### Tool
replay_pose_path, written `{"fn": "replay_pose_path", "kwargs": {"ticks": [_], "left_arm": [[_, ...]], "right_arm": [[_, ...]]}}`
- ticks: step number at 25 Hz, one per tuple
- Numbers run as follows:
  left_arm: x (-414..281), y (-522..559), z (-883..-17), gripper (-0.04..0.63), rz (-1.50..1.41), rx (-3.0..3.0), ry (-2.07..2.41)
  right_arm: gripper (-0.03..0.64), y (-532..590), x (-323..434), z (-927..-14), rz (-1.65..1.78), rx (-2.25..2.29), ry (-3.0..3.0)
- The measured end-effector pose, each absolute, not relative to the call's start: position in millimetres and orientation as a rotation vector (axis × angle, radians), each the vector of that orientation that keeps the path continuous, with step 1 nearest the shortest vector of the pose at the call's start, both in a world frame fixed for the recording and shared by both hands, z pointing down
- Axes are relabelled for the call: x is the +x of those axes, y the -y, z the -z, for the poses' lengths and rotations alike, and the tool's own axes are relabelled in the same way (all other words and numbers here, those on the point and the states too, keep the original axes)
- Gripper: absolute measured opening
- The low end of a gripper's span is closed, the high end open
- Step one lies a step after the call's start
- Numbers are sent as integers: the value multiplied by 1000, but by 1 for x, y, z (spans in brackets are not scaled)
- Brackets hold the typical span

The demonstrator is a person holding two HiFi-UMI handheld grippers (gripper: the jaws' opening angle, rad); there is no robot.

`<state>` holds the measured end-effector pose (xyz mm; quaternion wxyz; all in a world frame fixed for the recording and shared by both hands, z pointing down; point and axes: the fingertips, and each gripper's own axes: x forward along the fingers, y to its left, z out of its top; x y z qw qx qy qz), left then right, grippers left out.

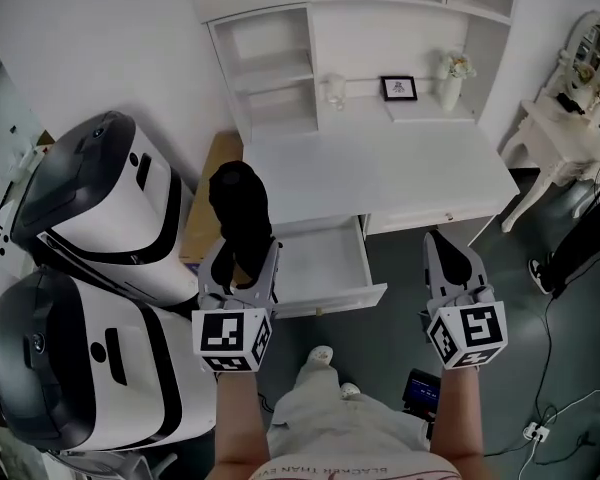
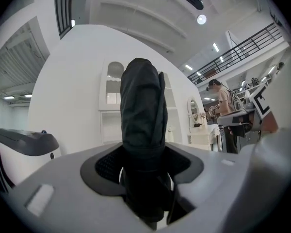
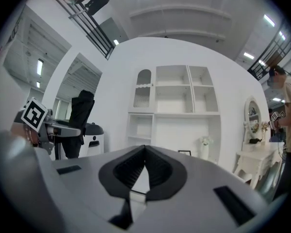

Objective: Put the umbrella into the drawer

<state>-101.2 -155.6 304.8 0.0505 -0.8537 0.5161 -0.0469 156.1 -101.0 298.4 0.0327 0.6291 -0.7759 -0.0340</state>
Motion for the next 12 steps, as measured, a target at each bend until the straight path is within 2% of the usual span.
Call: {"fn": "replay_pose_path", "kwargs": {"ticks": [5, 12], "left_arm": [[-84, 196, -322, 245, 191, -2688, -1470], [-56, 243, -370, 245, 408, -2853, -1297]], "right_arm": [[8, 126, 164, -308, 65, 2005, 2308], [8, 155, 172, -328, -23, 2061, 2213]]}}
